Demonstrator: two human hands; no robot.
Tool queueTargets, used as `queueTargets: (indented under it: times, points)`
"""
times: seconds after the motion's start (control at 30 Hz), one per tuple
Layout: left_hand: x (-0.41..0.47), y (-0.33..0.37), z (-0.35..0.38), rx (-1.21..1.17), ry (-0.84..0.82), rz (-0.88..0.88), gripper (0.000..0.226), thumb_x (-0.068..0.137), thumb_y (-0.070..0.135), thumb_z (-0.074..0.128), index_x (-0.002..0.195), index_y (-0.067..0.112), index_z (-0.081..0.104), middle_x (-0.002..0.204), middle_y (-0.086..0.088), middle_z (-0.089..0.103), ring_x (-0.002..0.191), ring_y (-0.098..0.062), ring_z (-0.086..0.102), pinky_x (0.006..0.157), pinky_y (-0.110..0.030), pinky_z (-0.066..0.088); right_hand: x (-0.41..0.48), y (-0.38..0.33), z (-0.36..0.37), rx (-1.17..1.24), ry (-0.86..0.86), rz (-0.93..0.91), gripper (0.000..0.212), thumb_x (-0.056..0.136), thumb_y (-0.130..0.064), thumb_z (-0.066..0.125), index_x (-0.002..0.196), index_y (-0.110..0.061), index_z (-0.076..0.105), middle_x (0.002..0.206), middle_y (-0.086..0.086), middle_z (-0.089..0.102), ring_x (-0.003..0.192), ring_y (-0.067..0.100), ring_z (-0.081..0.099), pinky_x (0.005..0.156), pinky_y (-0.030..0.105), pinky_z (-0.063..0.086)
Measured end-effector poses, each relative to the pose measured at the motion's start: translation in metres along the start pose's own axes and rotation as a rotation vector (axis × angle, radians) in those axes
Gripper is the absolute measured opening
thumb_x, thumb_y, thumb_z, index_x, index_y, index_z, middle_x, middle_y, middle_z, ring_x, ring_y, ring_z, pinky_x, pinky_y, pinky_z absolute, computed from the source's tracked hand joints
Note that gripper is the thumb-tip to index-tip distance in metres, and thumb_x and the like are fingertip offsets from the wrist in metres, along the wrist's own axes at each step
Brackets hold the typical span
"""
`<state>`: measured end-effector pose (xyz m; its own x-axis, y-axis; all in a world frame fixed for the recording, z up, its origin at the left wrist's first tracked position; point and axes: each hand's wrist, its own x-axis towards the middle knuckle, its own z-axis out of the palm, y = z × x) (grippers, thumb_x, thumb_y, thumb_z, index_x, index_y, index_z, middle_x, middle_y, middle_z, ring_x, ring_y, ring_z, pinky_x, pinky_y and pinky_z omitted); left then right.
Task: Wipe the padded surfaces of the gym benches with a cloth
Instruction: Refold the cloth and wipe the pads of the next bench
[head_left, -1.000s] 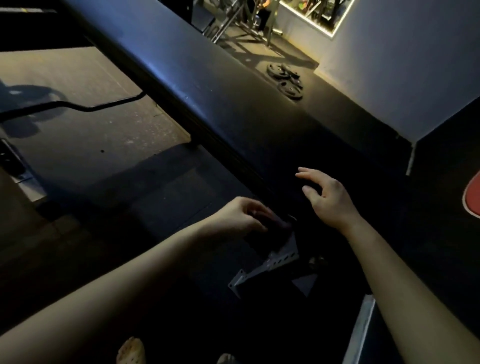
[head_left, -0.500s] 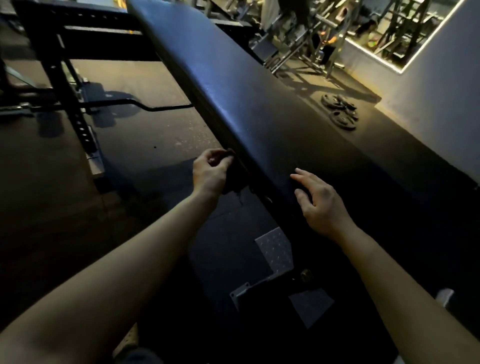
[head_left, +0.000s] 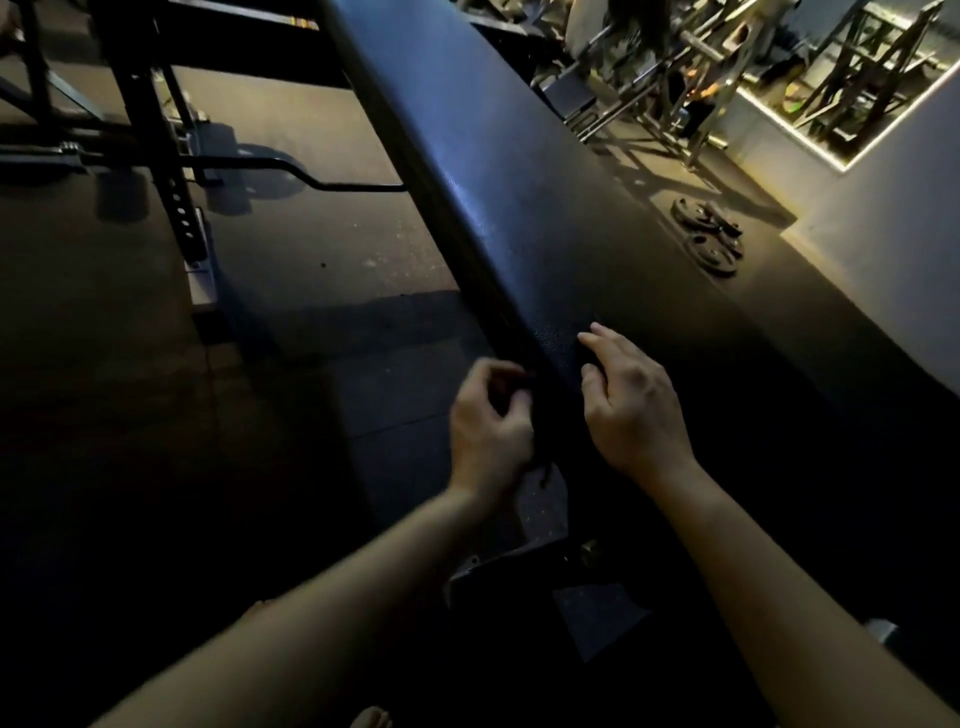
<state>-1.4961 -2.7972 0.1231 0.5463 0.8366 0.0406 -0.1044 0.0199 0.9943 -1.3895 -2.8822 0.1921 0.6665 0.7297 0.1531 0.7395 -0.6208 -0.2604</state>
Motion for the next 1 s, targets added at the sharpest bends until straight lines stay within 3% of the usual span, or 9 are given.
queueTargets:
  times: [0.1,0.2,0.37,0.53,0.6,0.67,0.8,0.93,1.0]
  points:
    - [0.067,0.000,-0.003,0.005,0.147,-0.074,0.014,0.092,0.005,0.068,0.092,0.019,0.067,0.086,0.002,0.071,0.080,-0.013,0.067,0.079,-0.034,0.058,0.000,-0.001,0.001,0.029,0.025,-0.002,0.053,0.094,-0.030,0.041,0.140,-0.009,0.058,0.151,0.009,0.052,0.141,0.022,0.046,0.119,0.037,0.032]
    - [0.055,0.002,0.001,-0.048,0.196,-0.096,0.011,0.093,0.007,0.070,0.094,0.017,0.067,0.085,0.002,0.071,0.076,-0.007,0.066,0.074,-0.030,0.056,0.000,0.000,0.003,0.029,0.043,0.000,0.055,0.093,-0.031,0.039,0.139,-0.009,0.059,0.150,0.009,0.052,0.141,0.022,0.047,0.119,0.038,0.032]
    - [-0.050,0.002,0.008,-0.067,-0.001,-0.055,0.011,0.093,0.004,0.070,0.094,0.014,0.069,0.084,0.004,0.072,0.082,-0.004,0.069,0.074,-0.014,0.050,0.001,0.002,0.006,0.020,0.058,-0.013,0.054,0.093,-0.029,0.039,0.139,-0.008,0.059,0.149,0.010,0.053,0.140,0.022,0.048,0.119,0.041,0.034]
    - [0.068,-0.008,-0.001,0.011,0.223,-0.135,0.011,0.093,0.004,0.067,0.093,0.015,0.065,0.079,0.008,0.066,0.074,-0.010,0.062,0.071,-0.021,0.049,0.001,0.002,0.007,0.025,0.069,-0.022,0.054,0.092,-0.029,0.040,0.138,-0.008,0.060,0.149,0.009,0.054,0.139,0.022,0.048,0.118,0.040,0.035]
    - [0.075,-0.007,-0.003,0.033,0.257,-0.119,0.013,0.092,0.003,0.067,0.093,0.016,0.064,0.079,0.011,0.064,0.072,0.000,0.060,0.074,-0.022,0.048,0.001,0.003,0.007,0.032,0.080,-0.028,0.053,0.092,-0.029,0.041,0.137,-0.008,0.060,0.148,0.009,0.055,0.138,0.022,0.049,0.117,0.041,0.036]
    - [0.032,-0.003,0.005,0.028,0.193,-0.048,0.018,0.091,-0.001,0.067,0.095,0.017,0.064,0.081,0.011,0.065,0.073,0.004,0.060,0.074,-0.016,0.046,0.002,0.004,0.007,0.043,0.087,-0.037,0.053,0.092,-0.028,0.042,0.136,-0.009,0.061,0.147,0.008,0.056,0.137,0.023,0.051,0.116,0.041,0.037]
    - [-0.050,0.002,0.011,-0.039,0.009,0.017,0.024,0.091,-0.002,0.069,0.095,0.022,0.067,0.087,0.009,0.071,0.087,-0.003,0.068,0.078,-0.012,0.048,0.003,0.006,0.008,0.052,0.087,-0.034,0.052,0.092,-0.028,0.042,0.137,-0.010,0.061,0.147,0.007,0.056,0.136,0.022,0.051,0.116,0.039,0.036]
    - [0.041,-0.003,0.005,0.036,0.154,0.000,0.014,0.091,-0.001,0.067,0.095,0.012,0.069,0.080,0.008,0.068,0.068,0.005,0.063,0.067,-0.011,0.047,0.002,0.004,0.006,0.050,0.076,-0.037,0.053,0.092,-0.029,0.041,0.138,-0.011,0.060,0.148,0.006,0.055,0.137,0.020,0.049,0.115,0.037,0.034]
    - [0.071,-0.002,-0.001,0.025,0.208,-0.056,0.008,0.091,0.003,0.068,0.094,0.011,0.069,0.079,0.006,0.068,0.067,0.003,0.062,0.068,-0.020,0.051,0.002,0.002,0.006,0.046,0.076,-0.031,0.054,0.092,-0.029,0.040,0.139,-0.011,0.059,0.149,0.005,0.054,0.139,0.019,0.048,0.115,0.035,0.032]
